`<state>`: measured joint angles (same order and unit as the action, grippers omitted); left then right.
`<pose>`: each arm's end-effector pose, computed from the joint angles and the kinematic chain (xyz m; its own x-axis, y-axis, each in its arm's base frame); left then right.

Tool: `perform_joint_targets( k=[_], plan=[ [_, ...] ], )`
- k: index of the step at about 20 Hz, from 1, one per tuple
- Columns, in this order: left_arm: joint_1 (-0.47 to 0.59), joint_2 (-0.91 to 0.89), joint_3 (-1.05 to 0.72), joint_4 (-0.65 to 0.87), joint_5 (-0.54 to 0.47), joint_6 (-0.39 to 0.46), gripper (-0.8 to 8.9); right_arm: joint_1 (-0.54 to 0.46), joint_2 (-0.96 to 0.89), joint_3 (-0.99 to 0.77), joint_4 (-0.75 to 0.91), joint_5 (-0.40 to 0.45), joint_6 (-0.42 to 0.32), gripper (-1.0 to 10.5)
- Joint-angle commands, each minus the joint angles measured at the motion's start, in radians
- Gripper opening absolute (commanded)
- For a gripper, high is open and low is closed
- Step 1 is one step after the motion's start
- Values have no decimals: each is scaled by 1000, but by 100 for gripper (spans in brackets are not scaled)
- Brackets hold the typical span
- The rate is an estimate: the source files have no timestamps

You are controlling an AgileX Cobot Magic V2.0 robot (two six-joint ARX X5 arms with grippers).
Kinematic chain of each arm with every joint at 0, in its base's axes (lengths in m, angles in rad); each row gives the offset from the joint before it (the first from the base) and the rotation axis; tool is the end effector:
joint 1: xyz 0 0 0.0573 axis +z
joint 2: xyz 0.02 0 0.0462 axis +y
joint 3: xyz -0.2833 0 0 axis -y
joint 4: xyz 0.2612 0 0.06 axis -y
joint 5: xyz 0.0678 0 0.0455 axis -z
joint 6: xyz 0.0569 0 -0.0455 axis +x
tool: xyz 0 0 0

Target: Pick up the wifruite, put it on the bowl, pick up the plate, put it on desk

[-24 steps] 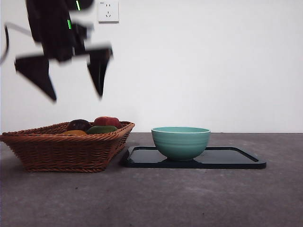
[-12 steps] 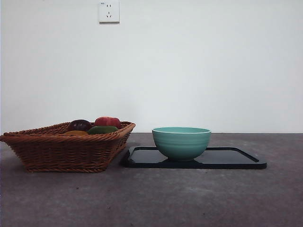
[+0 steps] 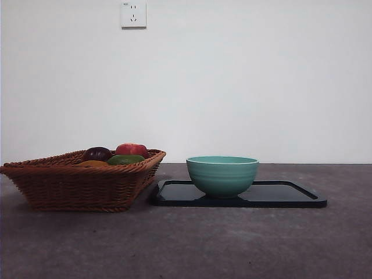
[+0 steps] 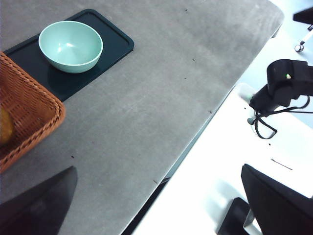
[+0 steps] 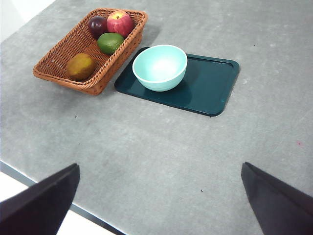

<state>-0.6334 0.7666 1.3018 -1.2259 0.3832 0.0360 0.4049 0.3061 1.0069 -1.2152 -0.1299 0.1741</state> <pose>0.0704 -0.0781 0.4080 0.3549 -0.7245 -0.5909 0.7992 0.5630 -0.2103 0.0145 0.0142 0.3420 0.7424 0.4591 -0.4879 -0.4085 0.8874 0.2136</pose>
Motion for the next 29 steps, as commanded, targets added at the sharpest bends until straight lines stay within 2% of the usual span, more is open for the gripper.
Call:
perform_joint_targets(
  k=[1, 7, 14, 21, 25, 29],
  plan=[
    [-9, -85, -35, 15, 5, 12, 625, 5, 3, 6, 10, 0, 13, 589],
    [-9, -241, -58, 48, 5, 12, 625, 5, 3, 6, 10, -2, 32, 589],
    [-9, -260, -58, 45, 5, 7, 626, 5, 76, 6, 15, -31, 71, 588],
    [-9, -260, -58, 44, 5, 5, 626, 5, 390, 15, 124, -99, 136, 588],
    [-9, -260, -57, 44, 5, 5, 626, 5, 642, 66, 181, -145, 132, 588],
    [-9, -260, -58, 44, 5, 5, 626, 5, 900, 185, 204, -143, 126, 588]
  ],
)
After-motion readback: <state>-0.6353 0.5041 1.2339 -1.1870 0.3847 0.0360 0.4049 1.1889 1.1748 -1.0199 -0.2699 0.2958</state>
